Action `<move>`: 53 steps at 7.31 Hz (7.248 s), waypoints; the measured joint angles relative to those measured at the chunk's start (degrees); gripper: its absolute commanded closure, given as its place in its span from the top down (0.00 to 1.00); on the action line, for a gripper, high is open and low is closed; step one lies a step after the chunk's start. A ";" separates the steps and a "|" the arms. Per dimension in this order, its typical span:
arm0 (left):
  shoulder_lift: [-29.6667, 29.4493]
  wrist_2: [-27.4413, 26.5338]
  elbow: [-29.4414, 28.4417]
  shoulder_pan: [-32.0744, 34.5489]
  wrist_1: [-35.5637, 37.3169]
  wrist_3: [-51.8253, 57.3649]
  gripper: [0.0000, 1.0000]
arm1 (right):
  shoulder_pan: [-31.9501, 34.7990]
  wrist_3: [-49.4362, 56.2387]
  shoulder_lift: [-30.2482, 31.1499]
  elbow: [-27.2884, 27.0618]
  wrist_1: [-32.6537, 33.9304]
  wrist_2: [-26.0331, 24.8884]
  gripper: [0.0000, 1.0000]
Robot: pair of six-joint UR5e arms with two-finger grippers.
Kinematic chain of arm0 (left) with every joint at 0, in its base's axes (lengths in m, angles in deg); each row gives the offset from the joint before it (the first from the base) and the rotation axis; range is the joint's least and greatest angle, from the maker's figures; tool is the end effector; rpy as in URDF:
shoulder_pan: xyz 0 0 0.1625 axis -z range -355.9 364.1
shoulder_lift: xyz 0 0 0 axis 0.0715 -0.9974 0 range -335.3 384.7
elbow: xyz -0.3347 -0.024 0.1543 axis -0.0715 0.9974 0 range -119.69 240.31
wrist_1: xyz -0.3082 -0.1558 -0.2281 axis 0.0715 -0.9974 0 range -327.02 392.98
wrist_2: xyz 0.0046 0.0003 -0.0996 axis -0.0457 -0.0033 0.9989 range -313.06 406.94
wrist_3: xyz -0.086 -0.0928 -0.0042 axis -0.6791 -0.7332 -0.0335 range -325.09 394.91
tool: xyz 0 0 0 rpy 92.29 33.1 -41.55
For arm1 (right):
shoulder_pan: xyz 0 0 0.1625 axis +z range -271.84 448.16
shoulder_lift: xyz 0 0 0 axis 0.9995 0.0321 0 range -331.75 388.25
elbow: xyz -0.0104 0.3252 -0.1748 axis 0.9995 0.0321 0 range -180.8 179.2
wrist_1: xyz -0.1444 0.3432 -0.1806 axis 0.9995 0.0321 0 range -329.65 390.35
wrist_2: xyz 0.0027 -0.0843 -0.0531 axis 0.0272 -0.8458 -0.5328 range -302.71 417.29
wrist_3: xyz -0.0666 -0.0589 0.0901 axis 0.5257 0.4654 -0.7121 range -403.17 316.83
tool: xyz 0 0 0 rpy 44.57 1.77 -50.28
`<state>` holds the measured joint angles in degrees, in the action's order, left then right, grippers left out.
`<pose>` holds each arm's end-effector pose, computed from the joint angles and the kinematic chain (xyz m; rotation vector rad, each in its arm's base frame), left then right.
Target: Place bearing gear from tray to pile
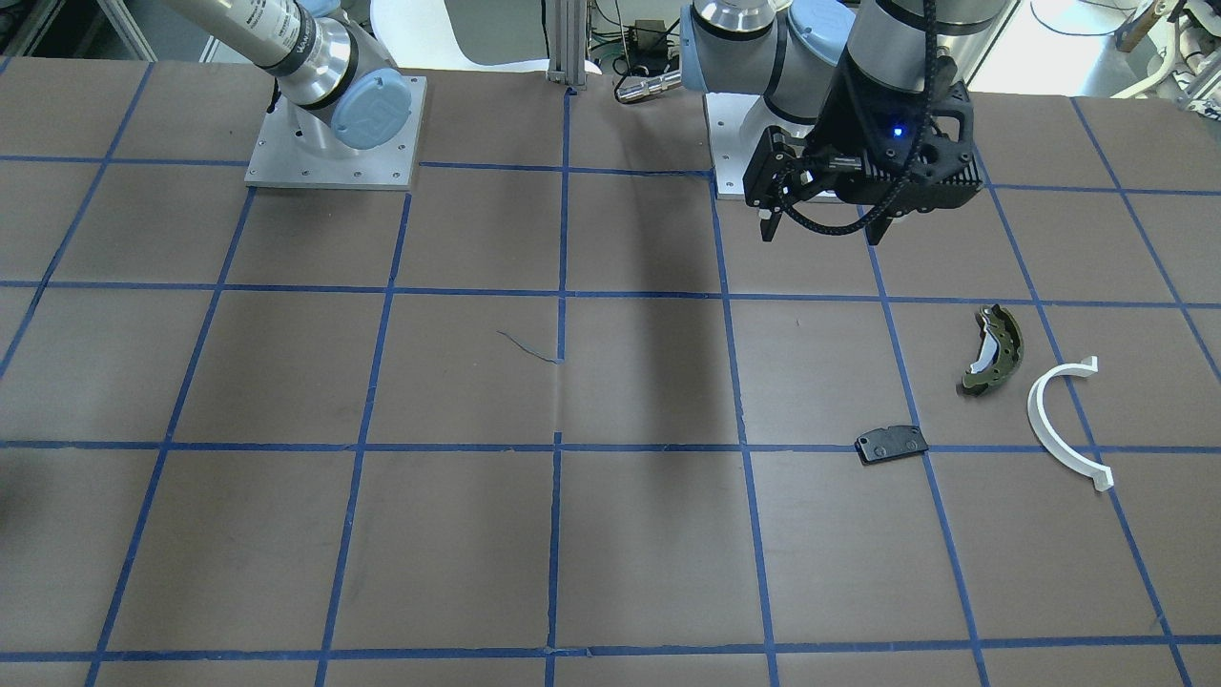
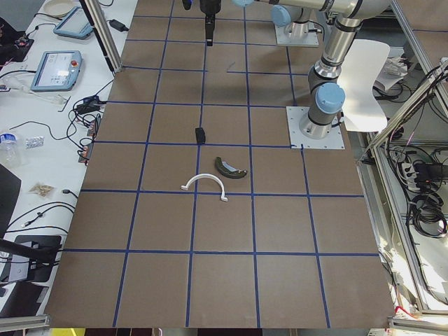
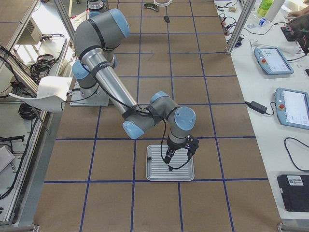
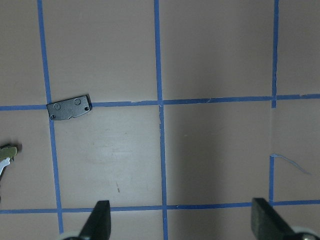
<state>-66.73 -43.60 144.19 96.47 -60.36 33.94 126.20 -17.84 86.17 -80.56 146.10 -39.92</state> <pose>-0.1528 -0.4964 0.4396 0.0379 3.1325 -0.0371 -0.4536 -0.5040 0.2112 -0.6975 -2.9184 -0.0382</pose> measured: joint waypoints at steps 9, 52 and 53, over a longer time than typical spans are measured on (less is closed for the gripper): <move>-0.18 0.14 -0.35 -0.14 0.32 0.17 1.00 | -1.65 -0.35 -8.62 0.83 8.45 5.31 0.85; 0.75 0.39 0.31 -0.12 1.47 0.27 1.00 | 82.80 -71.75 1.29 -16.95 9.15 9.56 1.00; 0.81 0.23 0.37 -0.12 1.44 0.21 1.00 | 82.87 -71.55 1.36 -16.71 9.87 9.61 1.00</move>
<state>-65.91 -43.37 144.56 96.35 -58.93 34.15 209.06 -89.39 87.54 -97.27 155.98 -30.32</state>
